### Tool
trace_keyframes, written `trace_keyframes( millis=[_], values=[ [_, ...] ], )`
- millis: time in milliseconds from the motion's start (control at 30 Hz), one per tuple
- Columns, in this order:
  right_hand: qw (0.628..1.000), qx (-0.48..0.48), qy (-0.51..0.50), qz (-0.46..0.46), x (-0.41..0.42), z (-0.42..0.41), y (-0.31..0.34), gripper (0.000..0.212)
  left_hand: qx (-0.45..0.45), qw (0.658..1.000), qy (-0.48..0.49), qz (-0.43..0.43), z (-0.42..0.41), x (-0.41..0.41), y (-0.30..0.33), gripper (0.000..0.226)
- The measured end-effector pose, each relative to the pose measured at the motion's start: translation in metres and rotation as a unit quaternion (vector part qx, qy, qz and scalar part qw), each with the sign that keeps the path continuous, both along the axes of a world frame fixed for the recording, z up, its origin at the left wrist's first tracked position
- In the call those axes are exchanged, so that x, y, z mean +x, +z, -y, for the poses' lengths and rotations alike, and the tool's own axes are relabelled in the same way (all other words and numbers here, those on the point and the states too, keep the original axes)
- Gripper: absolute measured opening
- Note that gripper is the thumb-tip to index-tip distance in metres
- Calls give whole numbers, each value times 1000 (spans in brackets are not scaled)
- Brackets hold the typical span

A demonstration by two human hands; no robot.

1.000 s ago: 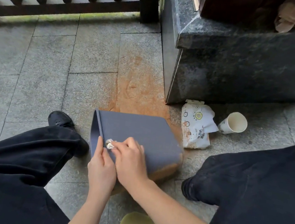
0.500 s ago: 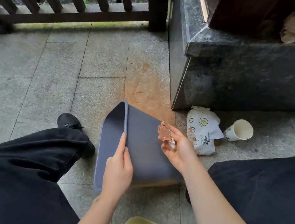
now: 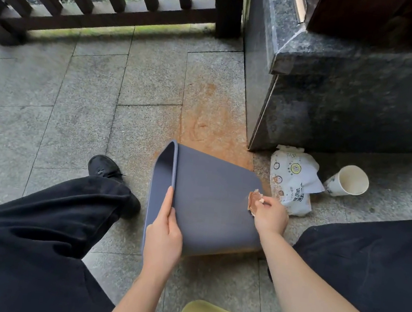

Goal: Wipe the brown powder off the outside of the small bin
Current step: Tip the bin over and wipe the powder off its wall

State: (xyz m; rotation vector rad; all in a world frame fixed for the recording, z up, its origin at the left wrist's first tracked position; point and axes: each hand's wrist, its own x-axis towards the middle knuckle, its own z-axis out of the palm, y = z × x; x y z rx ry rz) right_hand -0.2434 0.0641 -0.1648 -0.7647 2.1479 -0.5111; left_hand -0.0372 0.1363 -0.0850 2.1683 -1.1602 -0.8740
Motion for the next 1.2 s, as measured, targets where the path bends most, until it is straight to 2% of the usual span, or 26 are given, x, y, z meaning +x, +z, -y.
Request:
trace_keyframes(
  millis=[133,567,633,700,767,900,967,1067,1200],
  values=[
    [999,-15,11,-28,-2,0,-3,23,-6,1000,-18,10,3,0,-1,51],
    [988,-58,141,-4,29,10,13,35,-19,1000,-9,4,7,-4,-3,51],
    [975,-105,195,25,50,7,31,32,-26,1000,-9,2,7,-6,-4,51],
    [946,-178,262,73,78,-5,49,30,-36,999,-3,-3,8,-6,-4,50],
    [914,-231,319,97,100,-21,61,31,-49,998,24,-44,6,-8,-4,47],
    [883,-252,387,83,92,-25,56,32,-55,994,71,-59,2,-14,-6,44],
    [914,-219,338,47,69,-8,40,29,-54,994,82,-54,5,-13,-7,43],
    [968,-95,228,-37,18,23,6,25,-66,992,83,-61,8,-11,-7,43],
    [985,-20,163,-61,-10,35,-14,25,-78,995,33,-45,11,-15,-2,42]
  ],
)
